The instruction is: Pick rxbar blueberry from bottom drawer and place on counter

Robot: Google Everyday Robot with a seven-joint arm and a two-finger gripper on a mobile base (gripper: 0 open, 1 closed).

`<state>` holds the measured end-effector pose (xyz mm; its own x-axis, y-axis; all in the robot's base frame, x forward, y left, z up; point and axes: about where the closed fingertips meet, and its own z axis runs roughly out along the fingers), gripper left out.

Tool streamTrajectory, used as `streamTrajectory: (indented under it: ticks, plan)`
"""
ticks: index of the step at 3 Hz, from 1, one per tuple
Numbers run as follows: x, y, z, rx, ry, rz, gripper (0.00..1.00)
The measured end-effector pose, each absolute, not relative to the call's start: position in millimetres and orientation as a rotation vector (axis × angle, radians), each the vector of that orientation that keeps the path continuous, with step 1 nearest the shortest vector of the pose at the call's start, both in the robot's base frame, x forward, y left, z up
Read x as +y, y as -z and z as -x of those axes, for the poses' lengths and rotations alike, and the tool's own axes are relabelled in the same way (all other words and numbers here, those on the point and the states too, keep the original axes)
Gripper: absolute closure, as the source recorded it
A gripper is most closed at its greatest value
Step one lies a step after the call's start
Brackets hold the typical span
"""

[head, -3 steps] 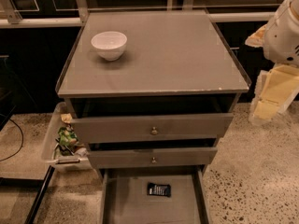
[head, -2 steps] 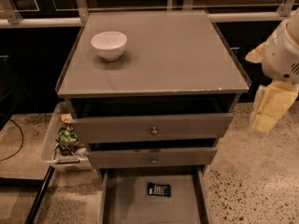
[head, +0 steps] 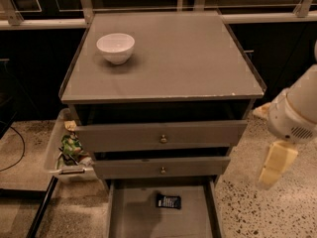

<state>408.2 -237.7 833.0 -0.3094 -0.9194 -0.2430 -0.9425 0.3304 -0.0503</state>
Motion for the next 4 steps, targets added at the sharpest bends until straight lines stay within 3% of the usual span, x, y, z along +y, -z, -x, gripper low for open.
streamTrajectory:
  ticks: [2, 4]
  plan:
    - [-228.4, -737.6, -408.8, 2.302, -0.194, 1.786, 0.0]
    - [-231.0, -699.8, -417.5, 2.315, -0.231, 1.733, 0.0]
